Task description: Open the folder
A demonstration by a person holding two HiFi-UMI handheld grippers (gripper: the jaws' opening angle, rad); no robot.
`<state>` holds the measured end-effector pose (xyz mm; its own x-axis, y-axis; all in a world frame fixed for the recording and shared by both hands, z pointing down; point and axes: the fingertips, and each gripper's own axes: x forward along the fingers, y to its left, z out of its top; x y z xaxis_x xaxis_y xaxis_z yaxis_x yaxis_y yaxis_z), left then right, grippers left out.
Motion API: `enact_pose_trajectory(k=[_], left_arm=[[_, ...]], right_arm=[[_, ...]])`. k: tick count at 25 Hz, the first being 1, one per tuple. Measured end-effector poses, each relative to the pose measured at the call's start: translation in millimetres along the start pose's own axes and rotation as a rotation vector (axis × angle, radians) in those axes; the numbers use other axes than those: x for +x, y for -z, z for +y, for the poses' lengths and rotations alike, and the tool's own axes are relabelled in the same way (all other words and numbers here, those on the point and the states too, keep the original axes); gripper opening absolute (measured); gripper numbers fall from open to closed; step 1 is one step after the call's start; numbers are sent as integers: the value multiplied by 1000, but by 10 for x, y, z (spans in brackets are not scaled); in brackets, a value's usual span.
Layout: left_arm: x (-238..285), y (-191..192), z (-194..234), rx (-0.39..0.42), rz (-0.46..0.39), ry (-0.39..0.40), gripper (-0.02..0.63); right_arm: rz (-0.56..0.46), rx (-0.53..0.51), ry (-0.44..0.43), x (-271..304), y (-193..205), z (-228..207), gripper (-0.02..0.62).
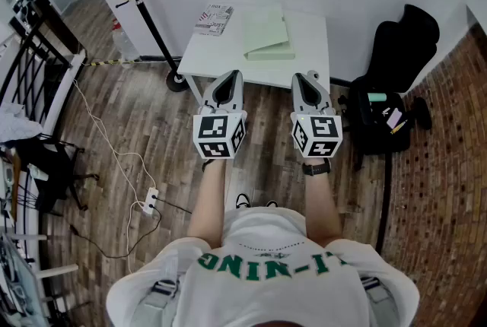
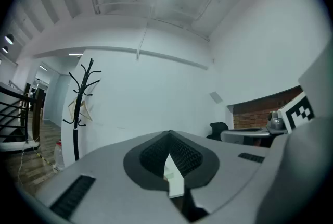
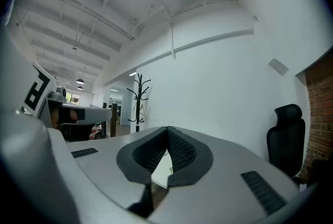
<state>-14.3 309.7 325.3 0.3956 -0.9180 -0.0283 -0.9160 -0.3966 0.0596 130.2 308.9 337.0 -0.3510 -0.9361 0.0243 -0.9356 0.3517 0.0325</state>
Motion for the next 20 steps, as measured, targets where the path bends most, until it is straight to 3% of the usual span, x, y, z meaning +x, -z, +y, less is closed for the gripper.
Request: enact_pose_trajectory(k=[4, 10, 20], left_arm=[[21, 59, 226, 11, 12, 1, 14], [82, 153, 486, 12, 20, 14, 14], [179, 467, 774, -20, 63, 44, 12]], right_arm=[[-15, 58, -34, 150, 25, 171, 15], [-31, 82, -19, 386, 79, 296, 16], [44, 102, -7, 696, 472, 508, 17]])
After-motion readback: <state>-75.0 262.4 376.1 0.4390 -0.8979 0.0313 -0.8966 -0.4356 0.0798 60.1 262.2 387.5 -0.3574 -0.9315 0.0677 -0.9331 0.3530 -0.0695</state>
